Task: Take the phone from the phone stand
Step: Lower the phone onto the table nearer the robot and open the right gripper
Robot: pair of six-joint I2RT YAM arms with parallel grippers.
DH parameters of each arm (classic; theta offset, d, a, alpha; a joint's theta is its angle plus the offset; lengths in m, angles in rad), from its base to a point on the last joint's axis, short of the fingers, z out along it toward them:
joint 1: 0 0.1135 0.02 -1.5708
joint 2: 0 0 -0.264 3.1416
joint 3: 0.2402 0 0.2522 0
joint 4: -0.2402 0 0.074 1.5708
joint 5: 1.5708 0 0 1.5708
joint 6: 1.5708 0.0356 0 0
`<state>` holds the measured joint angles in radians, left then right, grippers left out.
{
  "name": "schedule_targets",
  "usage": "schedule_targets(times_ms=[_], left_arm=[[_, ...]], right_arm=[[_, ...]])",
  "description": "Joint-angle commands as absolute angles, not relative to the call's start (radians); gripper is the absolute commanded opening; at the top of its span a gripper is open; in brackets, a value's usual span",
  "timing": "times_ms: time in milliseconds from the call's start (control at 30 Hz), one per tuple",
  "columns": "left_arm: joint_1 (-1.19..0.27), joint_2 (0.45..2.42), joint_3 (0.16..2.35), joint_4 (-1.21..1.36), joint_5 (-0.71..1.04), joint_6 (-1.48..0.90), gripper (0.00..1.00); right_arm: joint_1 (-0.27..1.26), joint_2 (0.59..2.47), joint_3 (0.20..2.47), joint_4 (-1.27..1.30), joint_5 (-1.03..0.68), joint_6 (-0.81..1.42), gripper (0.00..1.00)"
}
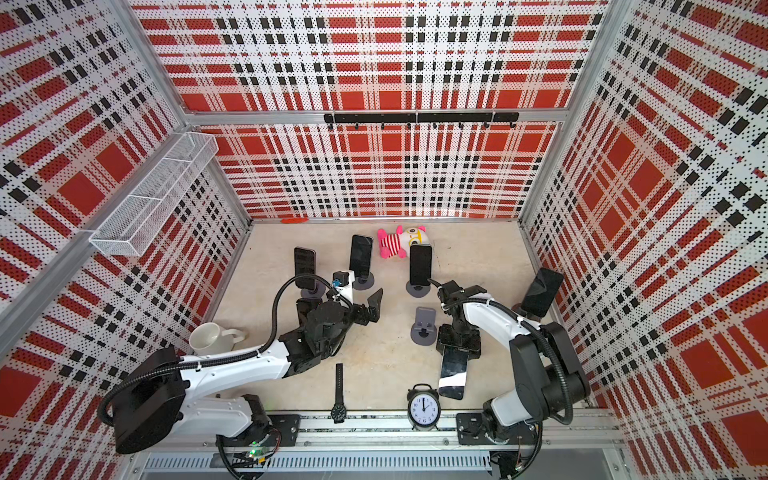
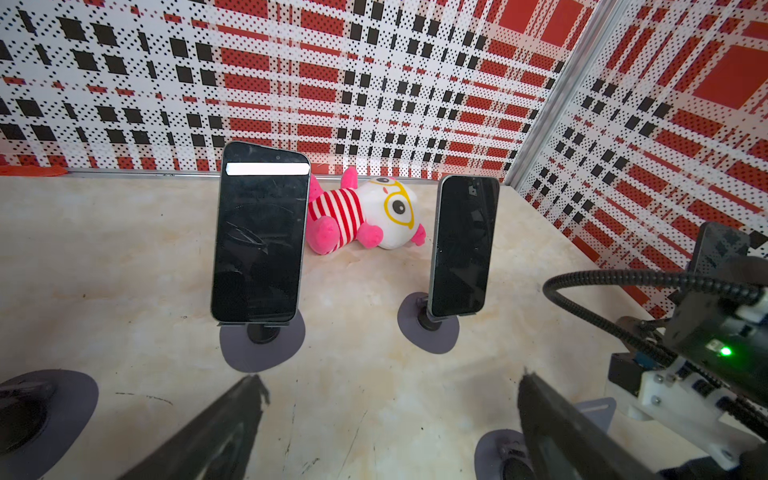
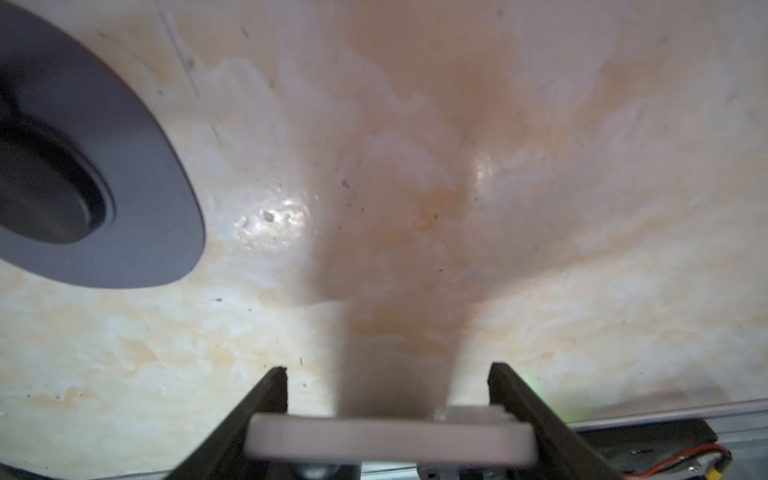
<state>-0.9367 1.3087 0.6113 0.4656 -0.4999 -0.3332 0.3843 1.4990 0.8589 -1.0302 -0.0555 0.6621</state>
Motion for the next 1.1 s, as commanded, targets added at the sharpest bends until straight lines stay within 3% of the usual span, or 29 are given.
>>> schedule_targets(times_ms=[0, 400, 1067], left_arm=[[-0.940, 1.288, 0.599, 0.494, -0.489, -0.323, 0.98], [-0.940, 1.280, 0.589, 0.494, -0.494, -0.323, 0.98], [-0.940, 1.281, 0.587, 0.496, -0.480, -0.338, 0.98]], right_arm=[[0.391, 1.541, 0.835, -0.940, -0.003, 0.652, 0.51], [0.390, 1.579, 0.783, -0.856, 0.068, 0.670, 0.52], [0.398, 1.516, 0.720, -0.788, 0.123, 0.693, 0.63]])
